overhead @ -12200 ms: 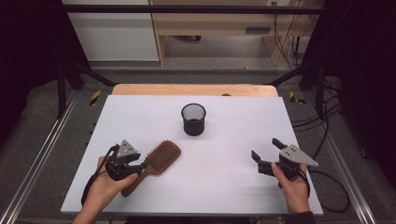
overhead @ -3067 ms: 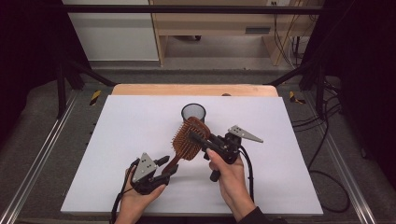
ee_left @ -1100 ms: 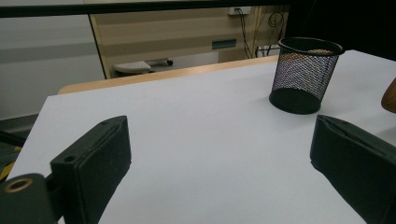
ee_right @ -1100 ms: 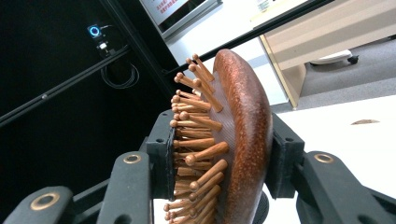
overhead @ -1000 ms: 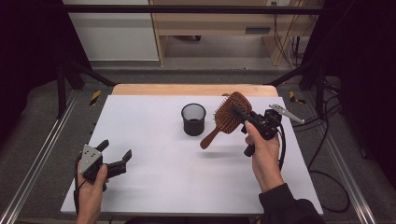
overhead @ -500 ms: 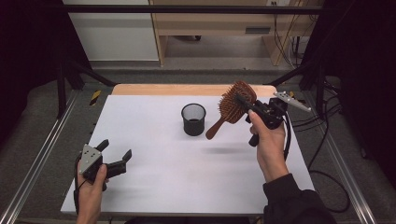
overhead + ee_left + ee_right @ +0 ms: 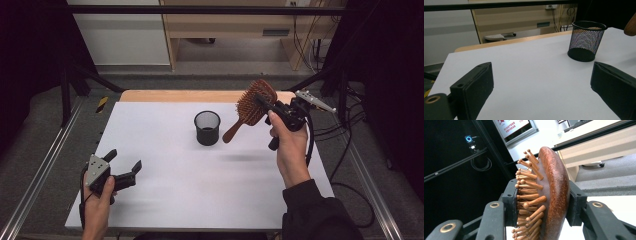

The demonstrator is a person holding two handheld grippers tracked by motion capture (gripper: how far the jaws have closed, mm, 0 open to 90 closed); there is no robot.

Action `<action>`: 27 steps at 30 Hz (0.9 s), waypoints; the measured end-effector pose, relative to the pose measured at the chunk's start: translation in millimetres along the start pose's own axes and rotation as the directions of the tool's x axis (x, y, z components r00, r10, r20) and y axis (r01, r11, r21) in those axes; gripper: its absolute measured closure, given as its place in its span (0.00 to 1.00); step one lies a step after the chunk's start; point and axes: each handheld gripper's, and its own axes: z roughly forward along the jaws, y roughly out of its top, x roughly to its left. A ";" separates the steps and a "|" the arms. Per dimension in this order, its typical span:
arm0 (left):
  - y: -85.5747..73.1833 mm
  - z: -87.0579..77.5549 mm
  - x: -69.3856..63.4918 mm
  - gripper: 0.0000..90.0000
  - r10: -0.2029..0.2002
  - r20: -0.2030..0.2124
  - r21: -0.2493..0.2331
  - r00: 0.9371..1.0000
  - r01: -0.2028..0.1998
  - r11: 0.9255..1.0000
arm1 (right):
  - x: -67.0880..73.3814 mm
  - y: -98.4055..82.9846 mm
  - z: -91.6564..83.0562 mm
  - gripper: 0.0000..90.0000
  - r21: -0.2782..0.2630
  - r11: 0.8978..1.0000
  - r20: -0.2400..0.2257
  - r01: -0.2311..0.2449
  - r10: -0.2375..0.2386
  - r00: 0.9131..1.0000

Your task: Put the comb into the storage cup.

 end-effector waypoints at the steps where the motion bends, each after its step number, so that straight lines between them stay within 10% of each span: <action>1: 0.0 0.0 0.0 0.06 0.000 0.000 0.000 1.000 0.000 1.000 | 0.0 0.0 0.0 0.60 0.000 1.000 0.000 0.000 0.000 1.000; 27: -1.5 0.8 2.0 0.03 -0.013 -0.010 0.001 1.000 0.013 1.000 | -3.1 17.7 5.5 0.59 -0.050 0.999 0.009 0.005 -0.005 1.000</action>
